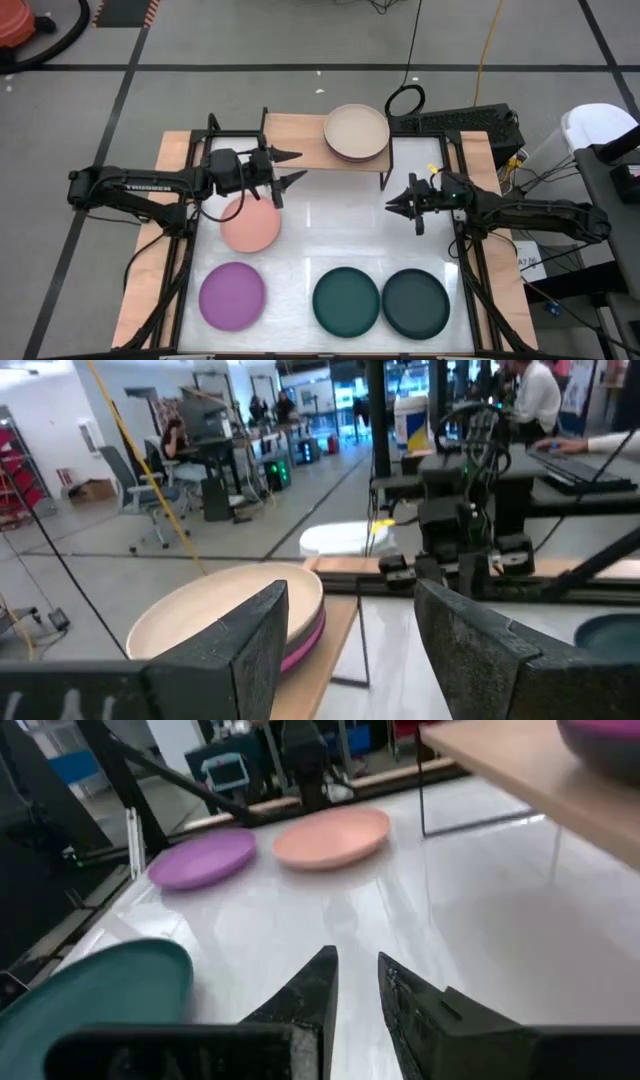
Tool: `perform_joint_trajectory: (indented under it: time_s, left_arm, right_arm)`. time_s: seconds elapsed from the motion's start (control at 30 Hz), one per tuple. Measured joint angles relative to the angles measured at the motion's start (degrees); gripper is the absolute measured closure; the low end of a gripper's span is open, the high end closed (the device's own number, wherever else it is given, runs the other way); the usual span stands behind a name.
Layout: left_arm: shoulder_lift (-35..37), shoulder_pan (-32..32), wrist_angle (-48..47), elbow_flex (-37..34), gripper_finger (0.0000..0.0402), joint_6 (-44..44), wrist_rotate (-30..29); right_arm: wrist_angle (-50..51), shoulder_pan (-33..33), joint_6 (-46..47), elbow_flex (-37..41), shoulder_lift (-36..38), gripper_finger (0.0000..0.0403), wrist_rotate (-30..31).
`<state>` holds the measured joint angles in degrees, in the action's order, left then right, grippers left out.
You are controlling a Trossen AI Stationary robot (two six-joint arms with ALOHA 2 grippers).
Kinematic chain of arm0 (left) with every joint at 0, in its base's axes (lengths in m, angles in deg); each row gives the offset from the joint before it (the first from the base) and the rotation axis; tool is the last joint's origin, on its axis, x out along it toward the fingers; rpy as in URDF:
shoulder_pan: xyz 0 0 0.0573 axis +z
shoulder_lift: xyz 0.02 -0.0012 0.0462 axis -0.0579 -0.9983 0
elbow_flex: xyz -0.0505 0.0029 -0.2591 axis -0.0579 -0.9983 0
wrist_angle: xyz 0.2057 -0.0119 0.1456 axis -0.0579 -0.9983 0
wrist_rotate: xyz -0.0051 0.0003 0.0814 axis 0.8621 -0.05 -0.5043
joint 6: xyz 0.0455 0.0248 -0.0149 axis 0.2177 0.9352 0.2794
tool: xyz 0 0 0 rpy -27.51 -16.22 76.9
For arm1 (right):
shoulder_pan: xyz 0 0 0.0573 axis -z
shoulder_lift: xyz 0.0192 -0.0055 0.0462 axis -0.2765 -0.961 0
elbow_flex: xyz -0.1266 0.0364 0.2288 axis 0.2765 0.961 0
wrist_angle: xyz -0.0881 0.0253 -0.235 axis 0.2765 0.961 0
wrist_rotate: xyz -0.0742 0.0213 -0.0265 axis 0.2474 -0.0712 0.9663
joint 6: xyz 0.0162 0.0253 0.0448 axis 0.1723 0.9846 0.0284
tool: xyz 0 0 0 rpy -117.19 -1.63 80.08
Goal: Place and stack plates onto a shelf
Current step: Put the black plate on the shelf
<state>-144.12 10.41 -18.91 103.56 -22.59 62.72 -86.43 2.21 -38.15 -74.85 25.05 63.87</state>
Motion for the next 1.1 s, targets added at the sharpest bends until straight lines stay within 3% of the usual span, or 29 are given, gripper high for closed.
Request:
perform_joint_trajectory:
  time_s: [0.13, 0.23, 0.37, 0.57, 0.67, 0.73, 0.93, 1.1]
  left_arm:
    - [1.0, 0.0, -1.3, 0.0, 0.0179, 0.2, 5.0]
    - [1.4, -0.1, -3.7, 0.0, 0.0179, 0.3, 8.6]
    - [1.5, 0.4, -3.4, -2.0, 0.0179, -0.1, 8.5]
    - [1.4, 2.3, 20.0, -15.6, 0.0179, -5.9, 8.4]
    - [1.7, 3.5, 34.2, -21.5, 0.0179, -9.1, 8.4]
    - [1.9, 4.1, 40.2, -24.2, 0.0179, -9.5, 8.3]
    - [1.8, 5.2, 42.0, -26.4, 0.0179, -8.6, 8.3]
    - [1.8, 5.2, 41.9, -26.4, 0.0179, -7.2, 8.3]
  right_arm:
    - [4.9, 0.0, 0.9, -1.5, -0.5, 0.0344, 0.0]
    - [14.9, 0.0, -0.6, -6.0, -0.9, 0.0344, 0.0]
    - [28.8, -0.2, -4.1, -13.9, -2.1, 0.0344, 0.0]
    - [44.4, -3.5, -5.8, -20.7, -5.4, 0.0344, -3.4]
    - [43.6, -8.6, -1.3, -21.1, -6.9, 0.0344, -7.4]
    - [42.1, -12.7, 0.6, -21.2, -7.8, 0.0344, -6.7]
    - [41.1, -22.1, 1.5, -21.2, -12.8, 0.0344, 0.4]
    - [39.4, -27.9, 0.6, -21.2, -19.5, 0.0344, 2.4]
